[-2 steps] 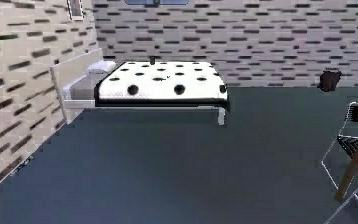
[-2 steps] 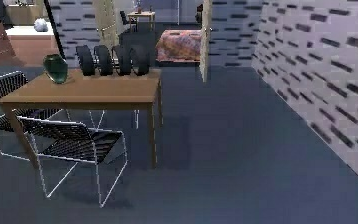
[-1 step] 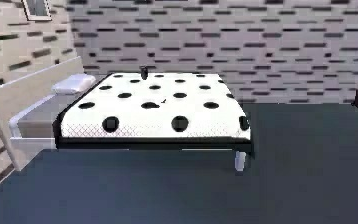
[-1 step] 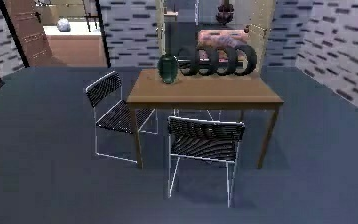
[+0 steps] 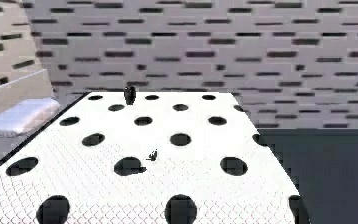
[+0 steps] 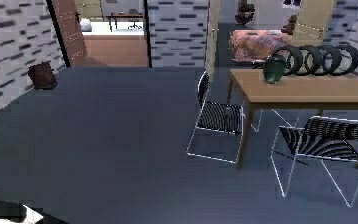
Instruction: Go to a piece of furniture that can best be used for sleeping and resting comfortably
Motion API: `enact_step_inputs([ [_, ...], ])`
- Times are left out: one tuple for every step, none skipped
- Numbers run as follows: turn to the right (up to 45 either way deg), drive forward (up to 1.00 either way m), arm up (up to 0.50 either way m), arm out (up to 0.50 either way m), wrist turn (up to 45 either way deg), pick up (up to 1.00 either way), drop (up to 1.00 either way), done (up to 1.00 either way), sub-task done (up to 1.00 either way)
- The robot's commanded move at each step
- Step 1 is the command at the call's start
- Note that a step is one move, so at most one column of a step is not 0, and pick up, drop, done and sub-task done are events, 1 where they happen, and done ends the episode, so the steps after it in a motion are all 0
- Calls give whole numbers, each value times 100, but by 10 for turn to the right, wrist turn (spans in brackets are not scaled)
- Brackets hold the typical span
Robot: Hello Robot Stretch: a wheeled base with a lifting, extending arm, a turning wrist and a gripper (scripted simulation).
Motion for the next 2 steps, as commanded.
enact_step_inputs([
  [-180, 0, 0, 0, 0, 0, 0, 0, 0],
  [0, 0, 0, 0, 0, 0, 0, 100, 0],
])
